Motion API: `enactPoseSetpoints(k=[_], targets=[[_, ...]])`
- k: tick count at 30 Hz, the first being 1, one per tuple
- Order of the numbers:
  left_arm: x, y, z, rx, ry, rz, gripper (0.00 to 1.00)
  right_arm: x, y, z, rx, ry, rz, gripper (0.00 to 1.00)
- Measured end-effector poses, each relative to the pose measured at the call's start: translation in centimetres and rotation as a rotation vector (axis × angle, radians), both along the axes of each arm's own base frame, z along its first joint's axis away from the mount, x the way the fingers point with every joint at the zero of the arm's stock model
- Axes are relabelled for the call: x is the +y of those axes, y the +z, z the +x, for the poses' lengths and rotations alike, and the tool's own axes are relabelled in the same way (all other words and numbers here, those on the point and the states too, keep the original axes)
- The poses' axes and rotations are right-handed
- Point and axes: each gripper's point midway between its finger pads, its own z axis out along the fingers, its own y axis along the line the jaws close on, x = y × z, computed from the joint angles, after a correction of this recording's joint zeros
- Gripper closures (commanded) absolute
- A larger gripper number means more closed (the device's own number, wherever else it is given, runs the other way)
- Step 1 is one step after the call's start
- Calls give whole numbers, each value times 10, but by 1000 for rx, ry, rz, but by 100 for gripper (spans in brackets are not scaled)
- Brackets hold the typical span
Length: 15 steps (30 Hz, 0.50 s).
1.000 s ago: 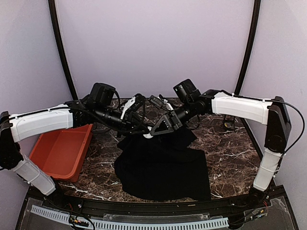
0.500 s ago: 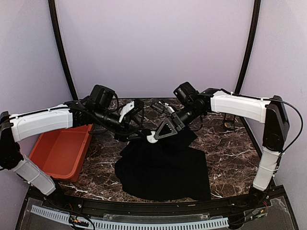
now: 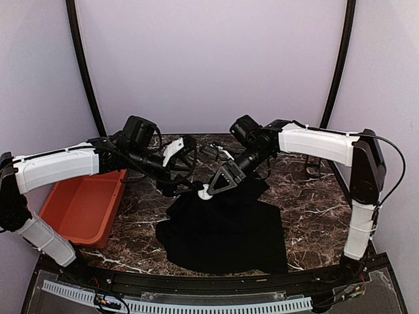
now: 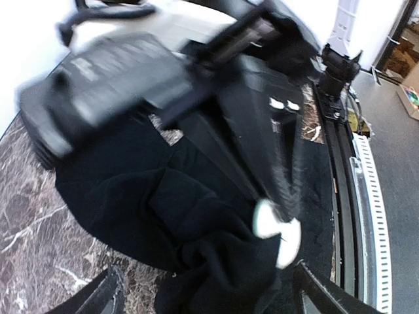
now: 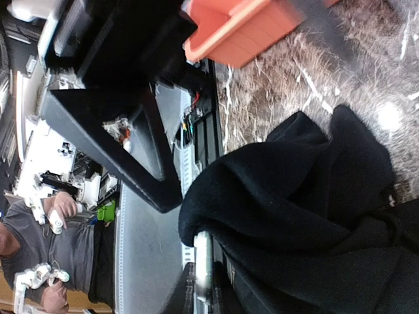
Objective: Pin the brooch onto the clothing
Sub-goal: Place the clothing with brooches at the center of the board.
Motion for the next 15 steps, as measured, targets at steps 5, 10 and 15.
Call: enactPoseSetpoints(k=[5, 10, 15], targets=[[12, -6, 19, -51, 104, 54, 1, 6, -14, -29, -64, 89, -46, 68], [32, -8, 50, -109, 265, 109, 1, 0, -27, -28, -157, 92, -114, 58], [52, -18, 79, -121, 412, 171, 1, -27, -28, 3, -248, -11, -177, 56]])
